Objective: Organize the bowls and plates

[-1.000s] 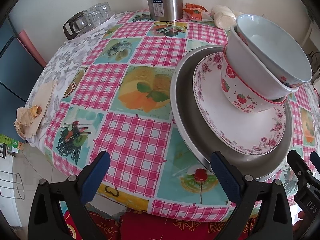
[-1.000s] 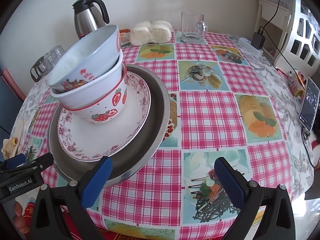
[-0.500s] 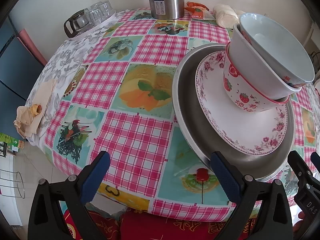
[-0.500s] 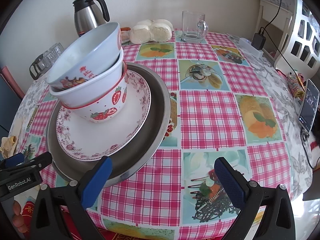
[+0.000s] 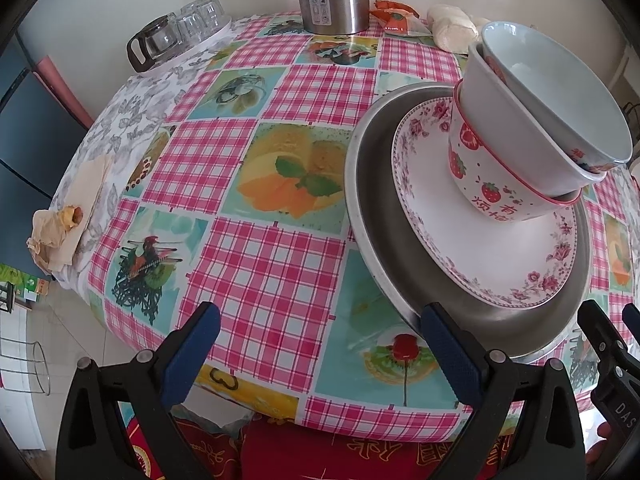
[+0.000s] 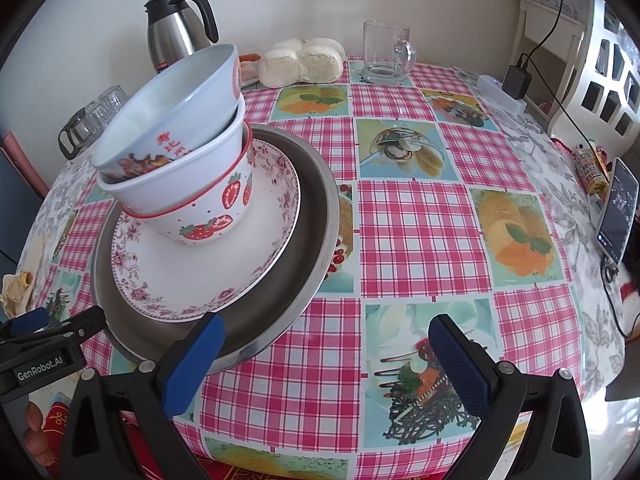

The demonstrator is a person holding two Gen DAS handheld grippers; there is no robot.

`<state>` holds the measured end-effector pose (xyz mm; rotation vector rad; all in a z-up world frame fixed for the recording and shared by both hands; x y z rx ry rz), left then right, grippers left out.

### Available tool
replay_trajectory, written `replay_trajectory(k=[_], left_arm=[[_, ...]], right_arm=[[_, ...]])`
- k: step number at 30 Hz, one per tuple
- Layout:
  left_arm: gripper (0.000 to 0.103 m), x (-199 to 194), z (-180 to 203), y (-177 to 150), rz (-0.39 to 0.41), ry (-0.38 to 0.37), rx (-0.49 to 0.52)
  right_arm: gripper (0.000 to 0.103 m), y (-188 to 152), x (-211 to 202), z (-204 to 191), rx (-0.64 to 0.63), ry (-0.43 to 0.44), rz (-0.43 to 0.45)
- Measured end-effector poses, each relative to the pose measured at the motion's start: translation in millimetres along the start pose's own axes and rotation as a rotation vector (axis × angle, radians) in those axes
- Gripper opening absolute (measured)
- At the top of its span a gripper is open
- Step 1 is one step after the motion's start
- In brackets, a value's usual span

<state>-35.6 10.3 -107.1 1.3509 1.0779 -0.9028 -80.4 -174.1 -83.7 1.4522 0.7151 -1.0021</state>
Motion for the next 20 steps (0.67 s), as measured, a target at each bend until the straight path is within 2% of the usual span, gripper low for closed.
replay_trajectory(k=[20], left_arm=[[0.100,-2.1,-5.4,2.6,0.007,0.010,-0.035]], right_arm=[[0.103,-2.6,1.3,2.5,0.001,-0.001,-0.002]])
Point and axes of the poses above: each gripper's, at about its wrist camera, not at the fingertips, and x roughly the way its jaws point, z to its right, y to its top, the point moved 10 cm from there along x, roughly the way its jaws point, and after that the axes turned 7 degrees about -x, right-handed, at the moved point
